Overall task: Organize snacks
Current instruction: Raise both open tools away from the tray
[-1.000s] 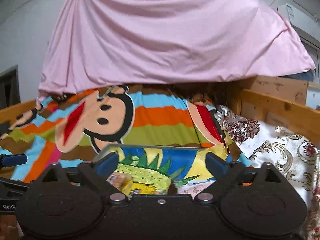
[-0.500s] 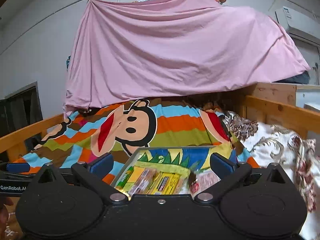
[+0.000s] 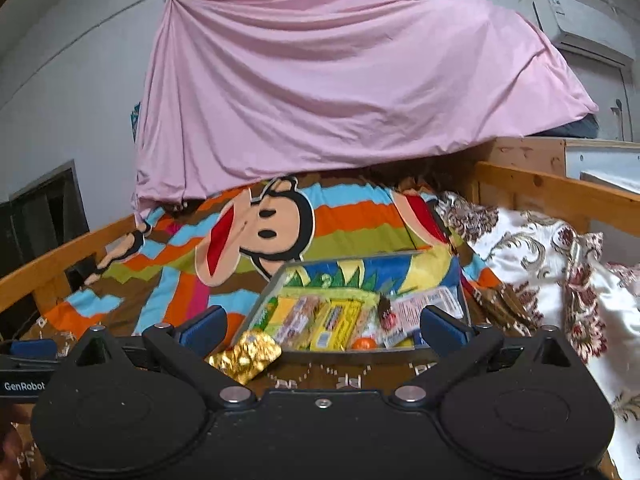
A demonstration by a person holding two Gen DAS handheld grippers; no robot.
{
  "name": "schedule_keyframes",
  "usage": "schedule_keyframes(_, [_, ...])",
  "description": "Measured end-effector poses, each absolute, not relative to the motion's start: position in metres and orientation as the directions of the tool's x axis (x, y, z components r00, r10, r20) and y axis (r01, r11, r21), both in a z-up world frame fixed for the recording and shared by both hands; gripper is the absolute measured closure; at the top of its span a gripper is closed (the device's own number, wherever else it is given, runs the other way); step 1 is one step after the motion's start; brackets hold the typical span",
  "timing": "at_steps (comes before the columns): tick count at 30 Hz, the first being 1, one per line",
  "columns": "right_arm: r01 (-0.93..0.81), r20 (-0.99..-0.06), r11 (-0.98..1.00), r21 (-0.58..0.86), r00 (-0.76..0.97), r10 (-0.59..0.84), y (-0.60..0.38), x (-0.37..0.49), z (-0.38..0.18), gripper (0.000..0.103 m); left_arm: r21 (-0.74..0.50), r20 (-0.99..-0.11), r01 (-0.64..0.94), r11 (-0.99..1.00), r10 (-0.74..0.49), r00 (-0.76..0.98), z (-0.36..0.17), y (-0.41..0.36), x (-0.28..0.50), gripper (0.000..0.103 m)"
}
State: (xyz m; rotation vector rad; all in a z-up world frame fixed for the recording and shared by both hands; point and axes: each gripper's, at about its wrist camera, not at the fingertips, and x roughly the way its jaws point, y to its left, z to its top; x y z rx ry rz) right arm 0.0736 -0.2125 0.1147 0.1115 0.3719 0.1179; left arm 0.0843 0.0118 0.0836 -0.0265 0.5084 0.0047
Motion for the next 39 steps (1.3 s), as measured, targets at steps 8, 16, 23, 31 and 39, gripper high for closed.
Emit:
schedule_keyframes(8, [-0.043,-0.468,0.99,0.135,0.878,0.102,-0.207,0.075,0.101,0.001,-0.02,-0.535,-0.045,0.999,0.027,0.845,0.08,0.013,0.083,0.0])
schedule_keyframes(16, [-0.048,-0.544,0.992,0.117,0.832,0.104,-0.194,0.086,0.09,0.001,0.014,-0.581,-0.078,0.997,0.072,0.811,0.073,0.013,0.09,0.0])
schedule_keyframes(23, [-0.026,-0.594,0.991,0.135,0.798,0.102,-0.195,0.093,0.083,0.001,0.011,-0.644,-0.121,0.993,0.099,0.758,0.068,0.017,0.099,0.0])
schedule_keyframes(31, [-0.032,-0.65,0.99,0.139,0.751,0.116,-0.19,0.101,0.078,0.001,0.028,-0.685,-0.156,0.987,0.133,0.716,0.065,0.017,0.107,0.0])
schedule_keyframes(39, [-0.15,-0.69,0.988,0.028,0.712,0.128,-0.17,0.127,0.061,0.001,-0.024,-0.766,-0.219,0.975,0.123,0.631,0.04,0.046,0.13,0.0])
